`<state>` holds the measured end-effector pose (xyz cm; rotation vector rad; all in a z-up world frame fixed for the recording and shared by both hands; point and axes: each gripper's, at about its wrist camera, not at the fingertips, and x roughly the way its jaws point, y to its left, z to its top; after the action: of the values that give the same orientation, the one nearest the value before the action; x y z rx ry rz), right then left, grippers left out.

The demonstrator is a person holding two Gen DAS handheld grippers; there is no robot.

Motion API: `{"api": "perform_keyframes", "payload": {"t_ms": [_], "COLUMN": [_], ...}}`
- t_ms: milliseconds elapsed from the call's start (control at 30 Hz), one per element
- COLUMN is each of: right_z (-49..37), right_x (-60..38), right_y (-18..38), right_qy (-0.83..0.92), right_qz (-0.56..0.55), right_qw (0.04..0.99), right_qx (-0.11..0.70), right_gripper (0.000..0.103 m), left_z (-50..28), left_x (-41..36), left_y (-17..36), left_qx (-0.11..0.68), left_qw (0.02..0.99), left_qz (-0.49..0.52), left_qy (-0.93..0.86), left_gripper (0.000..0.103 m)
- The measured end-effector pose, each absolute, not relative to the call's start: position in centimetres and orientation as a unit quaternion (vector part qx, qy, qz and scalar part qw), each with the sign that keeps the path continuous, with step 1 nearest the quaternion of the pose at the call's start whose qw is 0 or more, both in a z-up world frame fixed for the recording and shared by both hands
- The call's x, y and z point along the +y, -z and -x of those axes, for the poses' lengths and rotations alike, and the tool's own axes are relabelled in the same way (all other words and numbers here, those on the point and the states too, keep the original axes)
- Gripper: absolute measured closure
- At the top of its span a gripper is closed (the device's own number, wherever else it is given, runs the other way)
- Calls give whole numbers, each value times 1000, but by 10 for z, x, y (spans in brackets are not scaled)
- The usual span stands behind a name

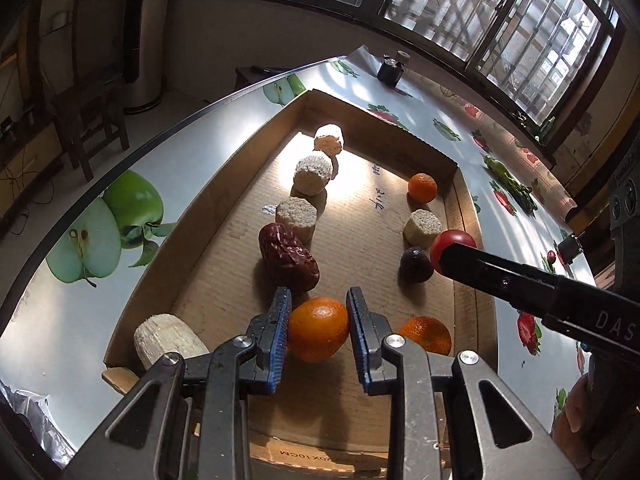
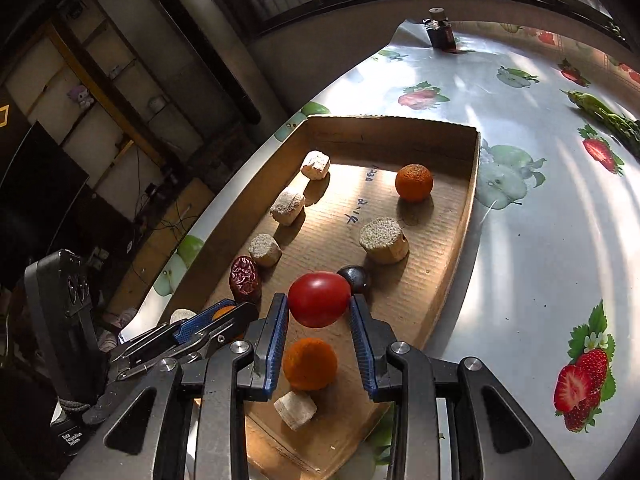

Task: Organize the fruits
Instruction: 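Carry the orange and tomato into the box and open both grippers, then withdraw both open grippers from the box toward the remaining red dates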

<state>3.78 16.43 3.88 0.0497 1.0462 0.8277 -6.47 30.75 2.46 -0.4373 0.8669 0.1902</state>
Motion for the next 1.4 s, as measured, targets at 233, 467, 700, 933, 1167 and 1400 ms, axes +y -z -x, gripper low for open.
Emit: {"api": "perform_keyframes", "payload": {"t_ms": [233,467,700,933,1167,1400], "right_z": [-58,-67,-70,-48,-1,40], "right_x": [206,223,216,171,98,48], "right_y": [-28,-19,-21,-58,-88,-74], "right_qy": [-382,-369,-364,-346,-273,-205], "right_qz": [10,26,2,-29,-34,-49], "right_qw": [770,769,773,813,871,896], "right_qx": [511,521,519,467,407,392], "right_gripper": [69,68,65,63,54,52], "left_z": [64,69,85,102,112,117], "left_x": [301,307,310,290,251,222], "left_y": [-23,-26,-42,-71,-102,-112], "left_qx": [411,399,378,344,295,291], "left_qw": [885,888,895,917,931,933], "left_qz": [189,208,215,162,51,17], "left_qy": [-108,-95,-95,-120,-208,-213], "left_gripper": [75,74,59,41,15,7]}}
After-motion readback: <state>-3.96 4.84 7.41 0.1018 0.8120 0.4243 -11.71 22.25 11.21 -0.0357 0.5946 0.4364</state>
